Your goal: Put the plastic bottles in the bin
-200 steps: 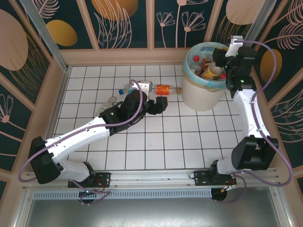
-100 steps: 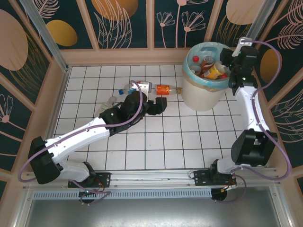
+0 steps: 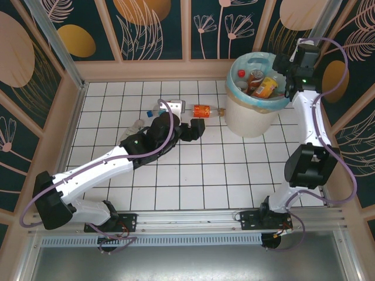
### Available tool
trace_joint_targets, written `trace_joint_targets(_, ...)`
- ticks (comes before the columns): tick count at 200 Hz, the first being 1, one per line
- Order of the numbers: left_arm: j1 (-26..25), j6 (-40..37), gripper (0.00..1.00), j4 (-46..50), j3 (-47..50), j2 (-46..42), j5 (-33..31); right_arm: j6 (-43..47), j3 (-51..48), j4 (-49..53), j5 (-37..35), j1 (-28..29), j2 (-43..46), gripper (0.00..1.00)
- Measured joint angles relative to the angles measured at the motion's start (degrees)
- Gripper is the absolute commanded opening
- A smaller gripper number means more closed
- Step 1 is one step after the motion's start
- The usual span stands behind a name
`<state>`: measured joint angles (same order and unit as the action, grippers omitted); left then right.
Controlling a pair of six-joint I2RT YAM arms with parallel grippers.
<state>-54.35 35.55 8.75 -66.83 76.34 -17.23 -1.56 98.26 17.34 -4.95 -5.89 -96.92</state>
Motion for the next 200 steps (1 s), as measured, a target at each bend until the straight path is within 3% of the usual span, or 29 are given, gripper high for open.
trace_joint_targets(26, 0.00, 0.00, 0.89, 0.00, 0.09, -0.72, -0.72, 0.31, 0.26, 1.75, 0.59, 0.00, -0.79, 0.50)
trace_joint_targets(45, 0.00, 0.02, 0.89, 0.00, 0.15, -0.87, -1.29, -0.26, 0.22, 2.60, 1.75, 0.00, -1.09, 0.46)
trace_joint_targets(61, 0.00, 0.00, 0.89, 0.04, 0.15, -0.90, -1.55, -0.37, 0.11, 2.86, 2.34, 0.42, -1.11, 0.48)
trace_joint_targets(91, 0.00, 0.02, 0.89, 1.18, 0.20, -1.62, -3.06, -0.83, 0.02, 3.58, 2.43, 3.93, -0.83, 0.61)
trace_joint_targets(107, 0.00, 0.07, 0.89, 2.08, 0.96, -3.21, -4.15, -0.44, -1.60, 2.91, 1.25, 8.61, 1.25, 0.66)
trace_joint_targets(157, 0.00, 2.82, 0.89, 6.91, 8.13, -13.11, -9.05, 6.40, -9.99, -4.55, -1.79, 32.41, 12.85, 0.71)
trace_joint_targets(200, 0.00, 6.40, 0.90, 10.71, 13.99, -18.36, -11.82, 9.14, -9.97, -7.96, -3.08, 40.70, 6.34, 0.75)
